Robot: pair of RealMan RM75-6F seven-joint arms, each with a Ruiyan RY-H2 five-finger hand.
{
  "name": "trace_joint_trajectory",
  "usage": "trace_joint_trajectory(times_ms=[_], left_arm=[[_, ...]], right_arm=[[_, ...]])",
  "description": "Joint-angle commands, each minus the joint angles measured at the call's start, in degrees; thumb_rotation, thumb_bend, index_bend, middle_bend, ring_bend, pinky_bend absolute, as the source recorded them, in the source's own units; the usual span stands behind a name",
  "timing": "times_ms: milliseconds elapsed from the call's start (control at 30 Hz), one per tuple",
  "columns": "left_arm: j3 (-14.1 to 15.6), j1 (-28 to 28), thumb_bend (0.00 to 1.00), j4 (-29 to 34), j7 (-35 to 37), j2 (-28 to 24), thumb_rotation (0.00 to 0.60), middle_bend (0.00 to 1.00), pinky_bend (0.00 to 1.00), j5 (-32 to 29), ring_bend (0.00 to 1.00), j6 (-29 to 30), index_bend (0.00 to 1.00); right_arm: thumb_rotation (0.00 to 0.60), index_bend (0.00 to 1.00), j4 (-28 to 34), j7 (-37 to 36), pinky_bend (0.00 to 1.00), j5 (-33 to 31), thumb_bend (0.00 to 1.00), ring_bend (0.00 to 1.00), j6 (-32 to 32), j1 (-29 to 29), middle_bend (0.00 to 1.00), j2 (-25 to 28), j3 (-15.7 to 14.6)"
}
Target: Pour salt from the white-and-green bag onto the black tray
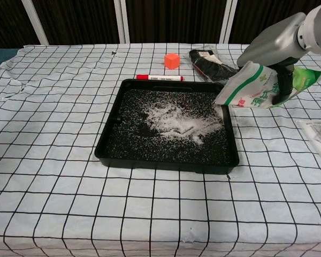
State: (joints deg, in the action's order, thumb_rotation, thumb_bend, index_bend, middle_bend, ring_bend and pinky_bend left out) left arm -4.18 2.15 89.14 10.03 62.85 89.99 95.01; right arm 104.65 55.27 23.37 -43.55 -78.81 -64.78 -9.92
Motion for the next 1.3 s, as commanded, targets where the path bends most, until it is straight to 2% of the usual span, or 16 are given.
trace_joint_trajectory(times_ms=[33, 700, 1033, 1167, 1300], left_arm=[[0.0, 0.0, 0.32, -0.1, 0.1, 0.0, 0.6, 0.11, 0.09, 0.0, 0.03, -0.1, 0.2], [0.0, -0.2, 0.32, 0.0, 0.9, -0.2, 0.6, 0.11, 0.09, 0.3, 0.03, 0.3, 0.2], [0.0, -0.3, 0.32, -0.2, 1.4, -0.4, 0.6, 0.11, 0.09, 0.3, 0.03, 0.4, 0.2], [0.0, -0.3, 0.32, -0.3, 1.5, -0.5, 0.6, 0.11, 0.09, 0.3, 0.03, 0.5, 0.2], [-0.1, -0.3, 0.32, -0.3, 1.6, -0.5, 0.6, 0.11, 0.09, 0.3, 0.03, 0.6, 0.2]], right_arm=[[0.6, 0.62, 0.3, 0.6, 0.46, -1.2, 0.39, 0.55, -0.7, -1.1, 0.51, -0.5, -0.6], [0.6, 0.62, 1.2, 5.9, 0.47, -3.8, 0.4, 0.55, -4.8, -6.9, 0.51, -3.6, -3.5], [0.6, 0.63, 1.4, 5.7, 0.47, -4.8, 0.4, 0.55, -5.5, -7.6, 0.52, -4.6, -3.4], [0.6, 0.63, 1.3, 3.1, 0.47, -5.0, 0.4, 0.56, -6.0, -6.8, 0.52, -4.7, -2.2], [0.6, 0.63, 1.1, -6.0, 0.46, -2.5, 0.4, 0.56, -5.5, -2.9, 0.52, -4.2, 1.8]])
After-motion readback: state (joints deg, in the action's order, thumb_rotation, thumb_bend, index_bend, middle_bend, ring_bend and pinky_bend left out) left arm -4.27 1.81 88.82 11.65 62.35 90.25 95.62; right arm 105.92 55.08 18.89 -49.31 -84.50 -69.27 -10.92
